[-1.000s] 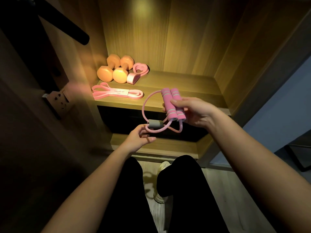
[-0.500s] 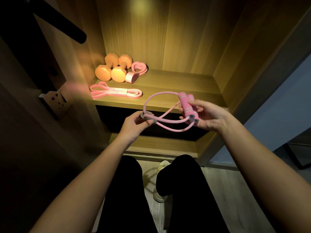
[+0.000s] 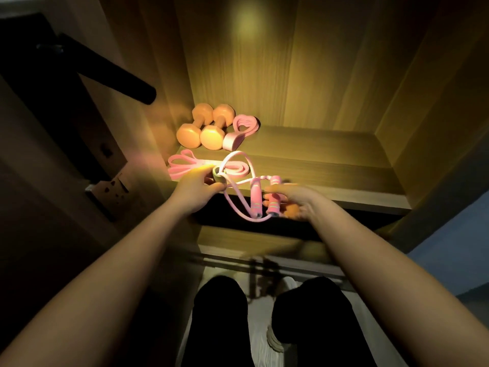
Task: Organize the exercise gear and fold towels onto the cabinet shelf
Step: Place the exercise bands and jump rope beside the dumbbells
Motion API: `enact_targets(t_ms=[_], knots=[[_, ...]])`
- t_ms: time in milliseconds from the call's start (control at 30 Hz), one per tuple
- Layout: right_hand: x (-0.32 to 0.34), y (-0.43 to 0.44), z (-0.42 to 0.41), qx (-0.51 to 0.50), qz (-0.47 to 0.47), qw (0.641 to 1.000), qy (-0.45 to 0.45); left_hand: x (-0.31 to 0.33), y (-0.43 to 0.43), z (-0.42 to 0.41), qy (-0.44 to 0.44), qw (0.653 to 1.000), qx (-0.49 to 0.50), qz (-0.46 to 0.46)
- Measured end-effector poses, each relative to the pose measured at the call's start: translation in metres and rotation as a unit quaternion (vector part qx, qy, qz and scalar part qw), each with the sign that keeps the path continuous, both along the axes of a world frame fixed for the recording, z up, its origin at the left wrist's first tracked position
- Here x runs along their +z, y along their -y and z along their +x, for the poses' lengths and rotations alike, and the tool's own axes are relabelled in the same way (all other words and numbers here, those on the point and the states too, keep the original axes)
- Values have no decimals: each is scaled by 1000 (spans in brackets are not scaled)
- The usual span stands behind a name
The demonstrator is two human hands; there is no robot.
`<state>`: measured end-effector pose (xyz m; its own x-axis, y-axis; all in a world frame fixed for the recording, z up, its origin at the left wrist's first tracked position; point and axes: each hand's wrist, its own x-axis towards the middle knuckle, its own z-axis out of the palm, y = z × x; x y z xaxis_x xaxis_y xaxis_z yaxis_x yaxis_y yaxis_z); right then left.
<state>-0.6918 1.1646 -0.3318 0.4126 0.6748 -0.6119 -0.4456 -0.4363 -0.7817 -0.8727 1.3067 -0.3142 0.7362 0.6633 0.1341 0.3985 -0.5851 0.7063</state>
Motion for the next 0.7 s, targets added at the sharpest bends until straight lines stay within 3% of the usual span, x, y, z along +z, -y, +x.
enact_targets(t_ms=[433,700], knots=[[1,-137,28,37,47,995,81,11,-104,38,-56,976,166,130],[-21,-192,37,57,-16,994,90,13,-140,53,-206,924,241,215]])
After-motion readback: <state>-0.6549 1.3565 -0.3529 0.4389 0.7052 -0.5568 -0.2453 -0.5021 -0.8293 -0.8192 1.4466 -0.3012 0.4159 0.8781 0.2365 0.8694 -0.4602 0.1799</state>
